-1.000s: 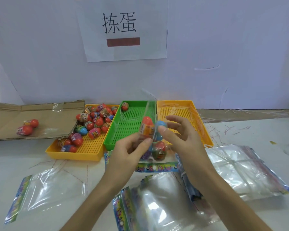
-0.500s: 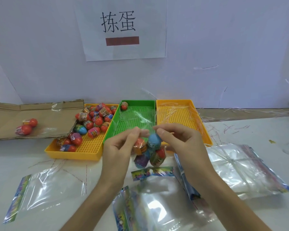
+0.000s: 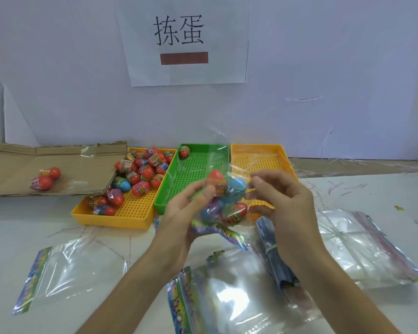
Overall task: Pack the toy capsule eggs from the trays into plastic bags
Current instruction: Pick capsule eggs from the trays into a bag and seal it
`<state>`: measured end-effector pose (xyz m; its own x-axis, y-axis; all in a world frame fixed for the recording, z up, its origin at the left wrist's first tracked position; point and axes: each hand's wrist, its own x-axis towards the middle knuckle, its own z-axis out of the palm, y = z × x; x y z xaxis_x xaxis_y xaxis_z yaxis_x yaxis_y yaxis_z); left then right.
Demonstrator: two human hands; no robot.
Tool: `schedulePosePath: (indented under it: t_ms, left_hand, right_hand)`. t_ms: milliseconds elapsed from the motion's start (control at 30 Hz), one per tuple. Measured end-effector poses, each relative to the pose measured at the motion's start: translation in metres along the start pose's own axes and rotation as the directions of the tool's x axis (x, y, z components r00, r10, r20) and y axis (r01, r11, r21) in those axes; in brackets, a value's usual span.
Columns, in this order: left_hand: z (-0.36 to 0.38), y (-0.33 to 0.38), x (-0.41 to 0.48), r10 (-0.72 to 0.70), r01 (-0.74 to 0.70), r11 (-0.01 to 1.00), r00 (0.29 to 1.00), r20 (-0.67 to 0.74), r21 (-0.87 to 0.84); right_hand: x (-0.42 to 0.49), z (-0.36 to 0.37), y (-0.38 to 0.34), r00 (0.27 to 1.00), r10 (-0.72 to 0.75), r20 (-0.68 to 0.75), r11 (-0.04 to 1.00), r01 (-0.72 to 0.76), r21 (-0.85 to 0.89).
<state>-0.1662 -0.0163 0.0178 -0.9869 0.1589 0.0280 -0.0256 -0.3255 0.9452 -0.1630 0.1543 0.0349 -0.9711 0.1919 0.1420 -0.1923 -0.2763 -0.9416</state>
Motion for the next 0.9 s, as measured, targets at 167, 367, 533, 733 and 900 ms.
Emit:
schedulePosePath:
  t_ms: [167,367,533,733,900]
  left_hand:
    - [-0.005,-0.004,0.002,0.036,-0.032,0.999,0.995,-0.091,0.038]
    - [-0.002,-0.008,0.002,0.082,-0.080,0.997,0.993,-0.084,0.025]
    - [-0.007,-0.007,0.002,0.119,-0.127,0.989,0.988,-0.103,-0.077]
    - [-0.005,0.000,0.002,0.095,-0.104,0.991,0.990,-0.105,-0.083]
    - [-0.006,0.004,0.003,0.097,-0.136,0.975,0.972,-0.213,-0.176]
  right_hand:
    - [0.012,-0.011,-0.006,0.992,0.105,0.066,0.994,-0.105,-0.010]
    - [0.010,-0.008,-0.005,0.949,0.219,0.227,0.976,-0.211,-0.056]
    - [0.004,-0.003,0.001,0.935,0.268,0.234,0.936,-0.196,-0.293]
    - [0.001,0.000,0.009,0.941,0.191,0.278,0.941,-0.096,-0.324]
    - [-0.003,0.004,0.011,0.917,0.213,0.337,0.955,-0.123,-0.269]
